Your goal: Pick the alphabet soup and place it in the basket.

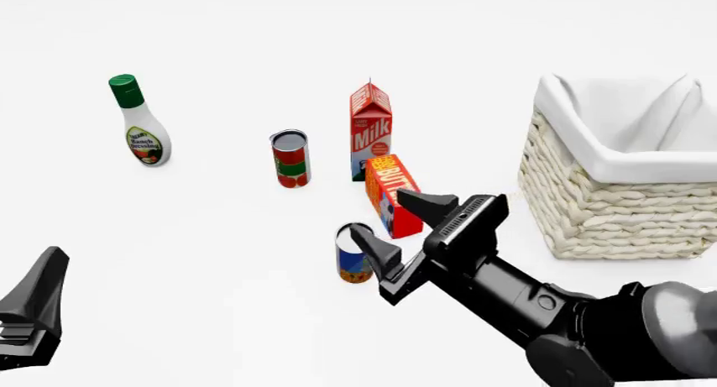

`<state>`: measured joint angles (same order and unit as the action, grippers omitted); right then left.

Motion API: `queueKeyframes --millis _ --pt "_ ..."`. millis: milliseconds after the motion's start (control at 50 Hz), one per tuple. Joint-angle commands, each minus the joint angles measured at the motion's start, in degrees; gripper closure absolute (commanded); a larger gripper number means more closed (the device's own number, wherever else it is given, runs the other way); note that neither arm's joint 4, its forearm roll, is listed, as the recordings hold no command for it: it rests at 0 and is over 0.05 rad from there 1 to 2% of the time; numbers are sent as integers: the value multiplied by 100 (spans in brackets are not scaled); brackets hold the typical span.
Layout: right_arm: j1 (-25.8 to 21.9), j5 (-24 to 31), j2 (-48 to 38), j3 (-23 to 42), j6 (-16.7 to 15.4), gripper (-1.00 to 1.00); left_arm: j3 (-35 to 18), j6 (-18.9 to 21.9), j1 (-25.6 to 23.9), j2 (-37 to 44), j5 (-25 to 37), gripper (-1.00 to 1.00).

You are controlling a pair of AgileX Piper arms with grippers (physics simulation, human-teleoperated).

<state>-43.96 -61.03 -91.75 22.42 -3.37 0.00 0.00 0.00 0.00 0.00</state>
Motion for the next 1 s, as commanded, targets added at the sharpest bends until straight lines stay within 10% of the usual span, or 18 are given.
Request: queueKeyframes --millis 20,1000 --pt "45 -67 -336 164 24 -100 0 0 0 0 0 -100" --pt "168 -315 -1757 894 276 -100 0 0 0 0 0 -100"
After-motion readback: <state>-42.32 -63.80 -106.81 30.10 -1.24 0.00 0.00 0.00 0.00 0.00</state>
